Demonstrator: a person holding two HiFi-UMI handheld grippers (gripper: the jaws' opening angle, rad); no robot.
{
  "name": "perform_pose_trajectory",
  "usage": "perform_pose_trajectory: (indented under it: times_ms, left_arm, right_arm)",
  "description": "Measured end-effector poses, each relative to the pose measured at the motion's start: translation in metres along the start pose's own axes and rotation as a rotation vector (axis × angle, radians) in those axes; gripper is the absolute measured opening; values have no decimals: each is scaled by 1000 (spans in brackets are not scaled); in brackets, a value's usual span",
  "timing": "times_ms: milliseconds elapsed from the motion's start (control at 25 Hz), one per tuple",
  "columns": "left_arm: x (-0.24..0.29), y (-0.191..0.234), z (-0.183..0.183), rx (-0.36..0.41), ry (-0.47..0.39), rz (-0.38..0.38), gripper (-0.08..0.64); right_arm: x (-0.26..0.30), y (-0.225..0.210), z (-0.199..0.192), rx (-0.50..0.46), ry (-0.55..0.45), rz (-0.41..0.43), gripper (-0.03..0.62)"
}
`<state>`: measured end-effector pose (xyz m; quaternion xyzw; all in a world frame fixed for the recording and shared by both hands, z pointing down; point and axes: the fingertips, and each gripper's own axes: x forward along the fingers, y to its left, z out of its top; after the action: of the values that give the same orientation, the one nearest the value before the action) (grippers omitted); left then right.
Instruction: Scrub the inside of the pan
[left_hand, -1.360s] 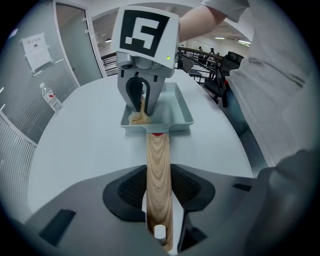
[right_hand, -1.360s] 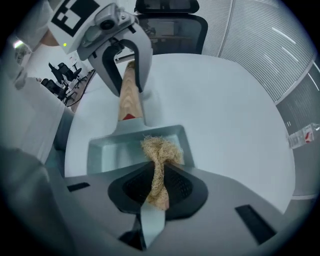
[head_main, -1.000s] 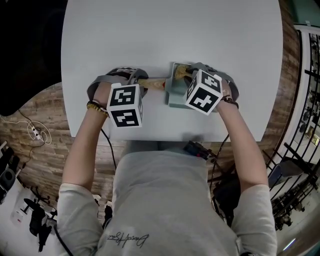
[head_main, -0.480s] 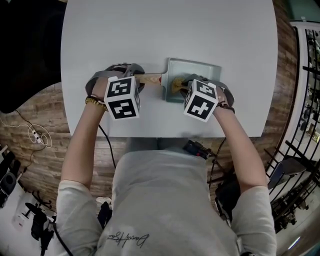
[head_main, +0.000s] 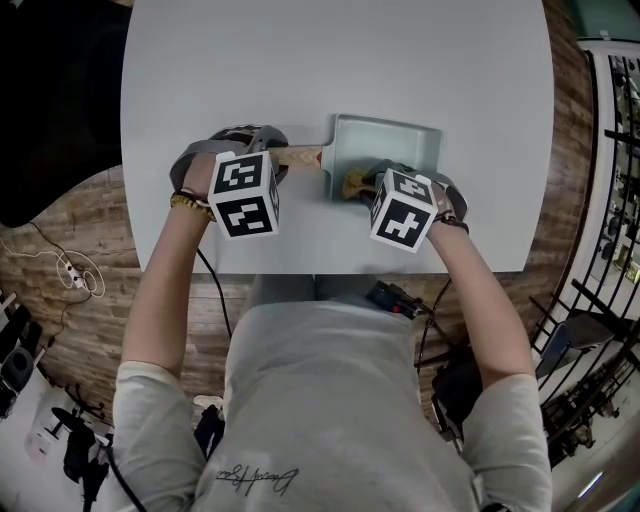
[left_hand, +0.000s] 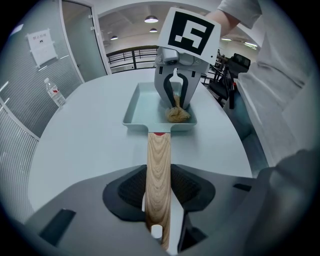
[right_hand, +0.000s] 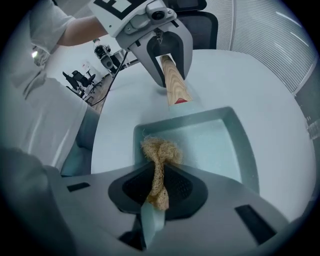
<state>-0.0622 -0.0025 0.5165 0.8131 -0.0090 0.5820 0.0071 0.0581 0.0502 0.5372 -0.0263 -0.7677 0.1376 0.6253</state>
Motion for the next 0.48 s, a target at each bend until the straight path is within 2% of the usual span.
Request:
perform_pose_trajectory:
  times_ms: [280,480]
  left_arm:
    - [-4,-7,2,26,11,-18,150]
    - [-6,-10,8,28,11,-28,150]
  right_arm:
    - [-8,-28,0,-5,11,-72,69]
    - [-22,-72,-1,60,-6,-122,69]
